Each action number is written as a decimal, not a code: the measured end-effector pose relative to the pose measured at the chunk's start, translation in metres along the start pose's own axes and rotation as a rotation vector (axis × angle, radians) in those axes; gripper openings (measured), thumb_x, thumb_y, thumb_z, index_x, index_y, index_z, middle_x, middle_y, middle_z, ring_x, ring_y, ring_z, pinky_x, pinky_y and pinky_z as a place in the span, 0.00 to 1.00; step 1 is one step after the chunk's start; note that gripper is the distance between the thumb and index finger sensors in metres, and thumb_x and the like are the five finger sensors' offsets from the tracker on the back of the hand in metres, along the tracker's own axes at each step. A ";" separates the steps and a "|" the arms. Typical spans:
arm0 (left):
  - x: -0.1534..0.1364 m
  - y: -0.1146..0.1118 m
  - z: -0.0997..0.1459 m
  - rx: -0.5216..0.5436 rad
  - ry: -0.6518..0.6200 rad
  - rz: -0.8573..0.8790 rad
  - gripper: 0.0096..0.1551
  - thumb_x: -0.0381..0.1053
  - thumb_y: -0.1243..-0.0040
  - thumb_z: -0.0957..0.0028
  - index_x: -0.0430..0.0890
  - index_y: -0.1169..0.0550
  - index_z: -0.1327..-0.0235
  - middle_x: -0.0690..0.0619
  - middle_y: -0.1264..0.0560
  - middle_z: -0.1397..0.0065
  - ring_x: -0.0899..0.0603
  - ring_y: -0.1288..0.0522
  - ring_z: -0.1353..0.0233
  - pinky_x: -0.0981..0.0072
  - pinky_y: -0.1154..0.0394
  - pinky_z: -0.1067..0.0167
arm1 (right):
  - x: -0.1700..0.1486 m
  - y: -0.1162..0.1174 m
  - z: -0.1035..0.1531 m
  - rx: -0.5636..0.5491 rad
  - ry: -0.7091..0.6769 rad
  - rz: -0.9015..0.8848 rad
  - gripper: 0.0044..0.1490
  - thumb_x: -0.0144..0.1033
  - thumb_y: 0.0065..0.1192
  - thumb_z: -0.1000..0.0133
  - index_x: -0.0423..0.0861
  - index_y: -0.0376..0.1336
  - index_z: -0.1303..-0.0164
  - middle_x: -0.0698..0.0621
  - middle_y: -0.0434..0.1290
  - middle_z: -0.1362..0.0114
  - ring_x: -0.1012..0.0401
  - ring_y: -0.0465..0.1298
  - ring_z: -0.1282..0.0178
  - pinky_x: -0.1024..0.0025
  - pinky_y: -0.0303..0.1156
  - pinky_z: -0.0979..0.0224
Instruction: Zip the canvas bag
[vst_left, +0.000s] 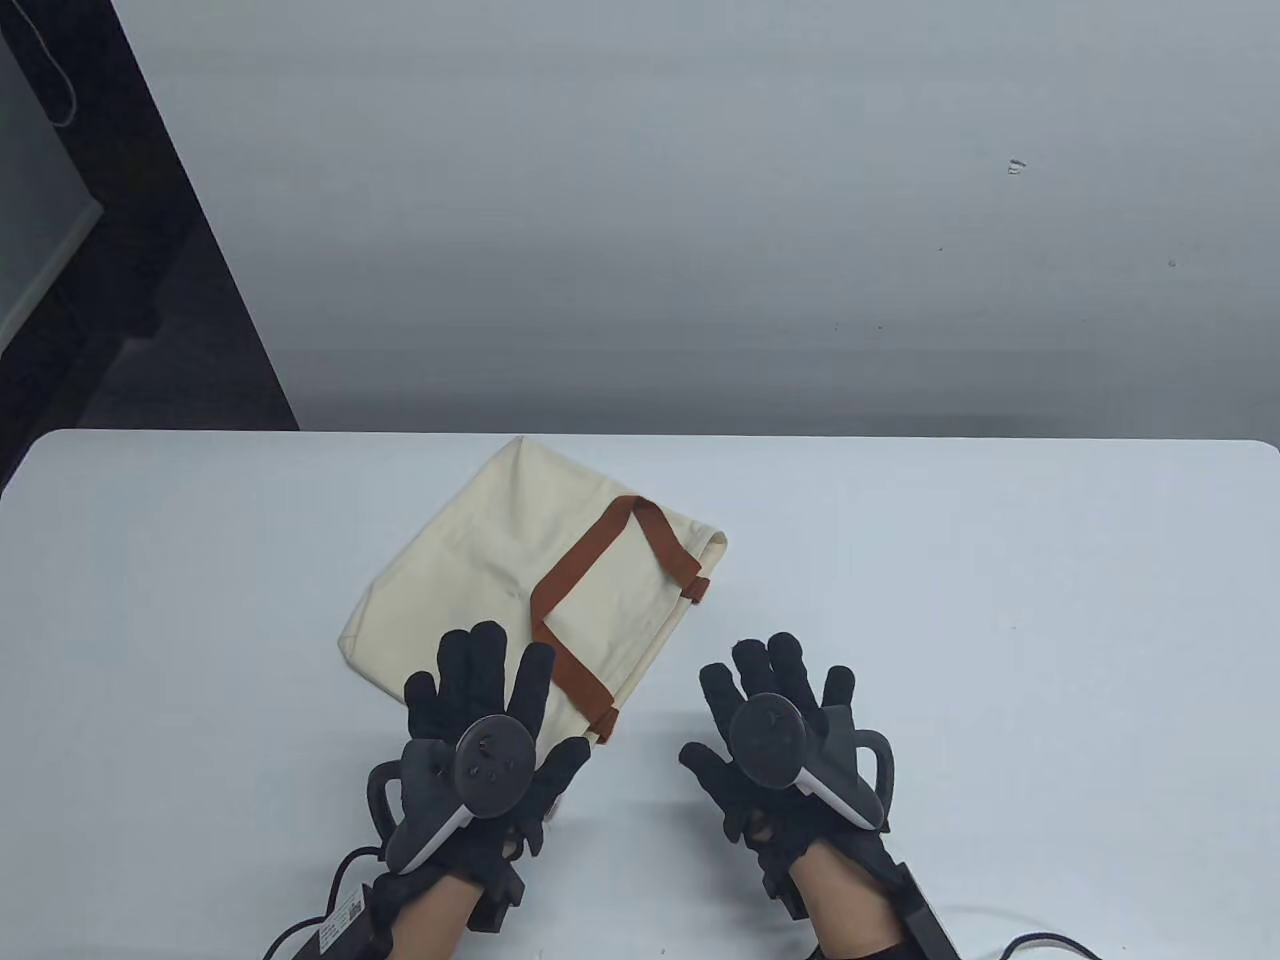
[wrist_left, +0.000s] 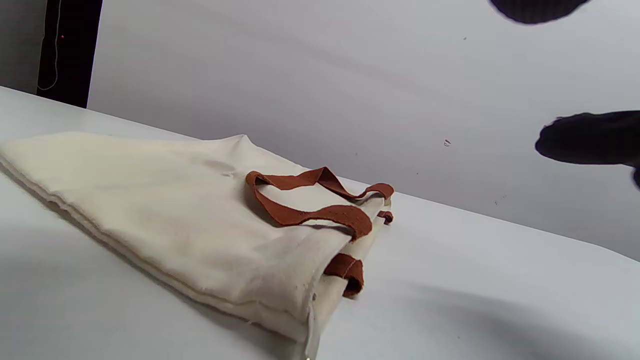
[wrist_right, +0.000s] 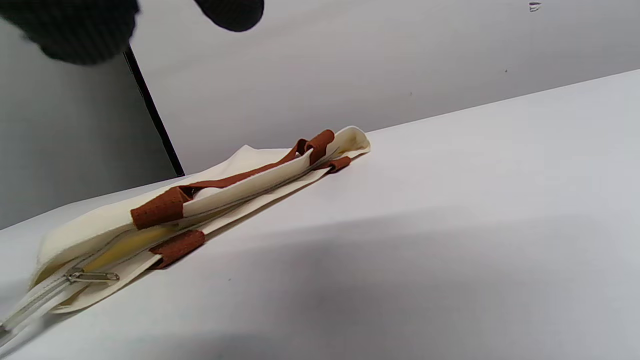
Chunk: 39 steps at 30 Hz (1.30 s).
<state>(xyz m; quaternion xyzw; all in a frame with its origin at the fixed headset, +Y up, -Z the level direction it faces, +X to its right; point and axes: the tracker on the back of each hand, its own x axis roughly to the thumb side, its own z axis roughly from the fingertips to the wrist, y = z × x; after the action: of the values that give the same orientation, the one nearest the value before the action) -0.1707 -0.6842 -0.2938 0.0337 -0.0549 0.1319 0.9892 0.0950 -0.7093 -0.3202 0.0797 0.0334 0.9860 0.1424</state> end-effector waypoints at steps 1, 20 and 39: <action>-0.001 0.000 0.000 0.002 0.004 0.003 0.51 0.78 0.53 0.63 0.71 0.58 0.28 0.54 0.69 0.17 0.42 0.70 0.15 0.32 0.63 0.24 | -0.001 0.001 -0.001 0.005 0.009 0.002 0.49 0.65 0.52 0.55 0.62 0.41 0.26 0.56 0.32 0.18 0.55 0.26 0.16 0.36 0.20 0.26; -0.014 0.006 -0.004 0.035 0.079 0.033 0.46 0.75 0.51 0.61 0.67 0.46 0.27 0.52 0.56 0.15 0.39 0.58 0.13 0.32 0.55 0.24 | -0.005 0.006 -0.004 0.038 0.015 -0.040 0.47 0.63 0.53 0.55 0.59 0.44 0.27 0.53 0.37 0.18 0.52 0.31 0.15 0.35 0.24 0.26; -0.017 -0.044 -0.021 -0.257 0.193 -0.113 0.33 0.71 0.45 0.62 0.56 0.19 0.48 0.52 0.20 0.38 0.38 0.22 0.34 0.40 0.30 0.35 | -0.006 0.006 -0.002 0.033 0.007 -0.061 0.47 0.64 0.51 0.55 0.58 0.46 0.27 0.51 0.40 0.18 0.51 0.34 0.16 0.34 0.27 0.27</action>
<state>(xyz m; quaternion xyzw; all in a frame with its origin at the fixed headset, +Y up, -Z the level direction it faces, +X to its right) -0.1735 -0.7296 -0.3194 -0.1029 0.0260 0.0705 0.9919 0.0989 -0.7168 -0.3222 0.0775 0.0525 0.9808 0.1709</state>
